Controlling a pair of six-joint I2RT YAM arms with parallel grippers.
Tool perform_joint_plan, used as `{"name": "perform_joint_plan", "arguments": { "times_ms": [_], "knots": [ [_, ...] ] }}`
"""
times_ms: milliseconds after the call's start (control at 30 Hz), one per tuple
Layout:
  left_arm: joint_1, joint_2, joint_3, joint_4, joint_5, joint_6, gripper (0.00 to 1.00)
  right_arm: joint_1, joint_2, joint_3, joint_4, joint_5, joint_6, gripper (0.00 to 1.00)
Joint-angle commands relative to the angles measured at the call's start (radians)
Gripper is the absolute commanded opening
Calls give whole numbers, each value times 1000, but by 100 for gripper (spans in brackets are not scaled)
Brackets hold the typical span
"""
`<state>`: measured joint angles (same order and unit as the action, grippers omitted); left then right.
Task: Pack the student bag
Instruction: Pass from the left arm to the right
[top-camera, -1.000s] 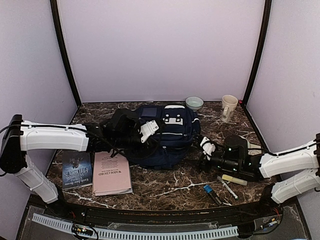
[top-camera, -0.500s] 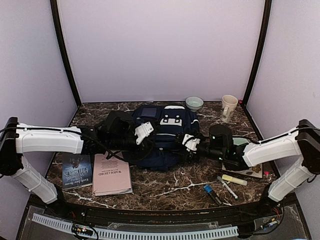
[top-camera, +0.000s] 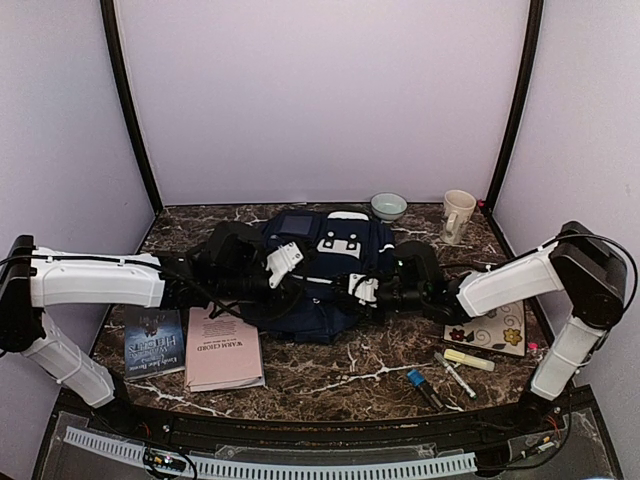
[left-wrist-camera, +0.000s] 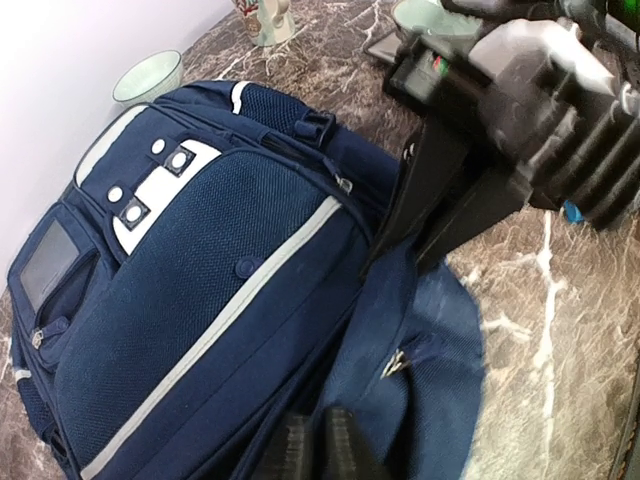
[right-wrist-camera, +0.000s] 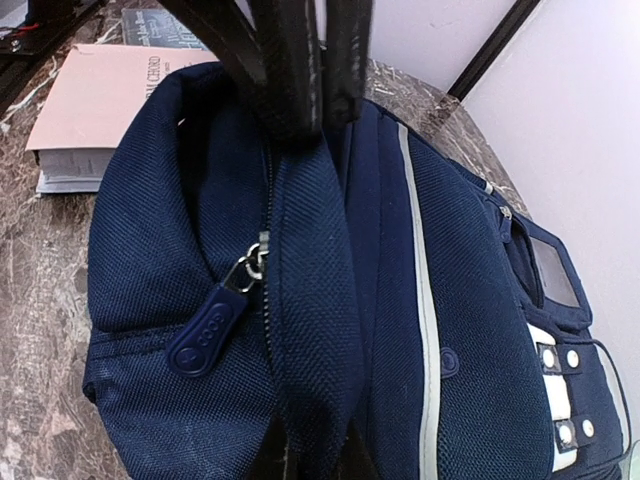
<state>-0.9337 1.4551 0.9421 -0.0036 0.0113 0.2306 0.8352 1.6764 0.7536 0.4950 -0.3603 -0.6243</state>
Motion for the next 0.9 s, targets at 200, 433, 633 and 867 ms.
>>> {"name": "perform_joint_plan", "arguments": {
  "times_ms": [200,433,633,867],
  "knots": [
    [-141,-44,139,-31,-240,-102,65,-18,24,90,2,58,270,0],
    [-228,3,234,-164,-529,-233,63,-21,67,222,-34,54,569,0],
    [-249,41,268,-276,-651,-384,61,-24,109,331,-76,-53,713,0],
    [-238,80,269,-310,-731,-542,56,-27,130,367,-88,-110,806,0]
  ]
}}
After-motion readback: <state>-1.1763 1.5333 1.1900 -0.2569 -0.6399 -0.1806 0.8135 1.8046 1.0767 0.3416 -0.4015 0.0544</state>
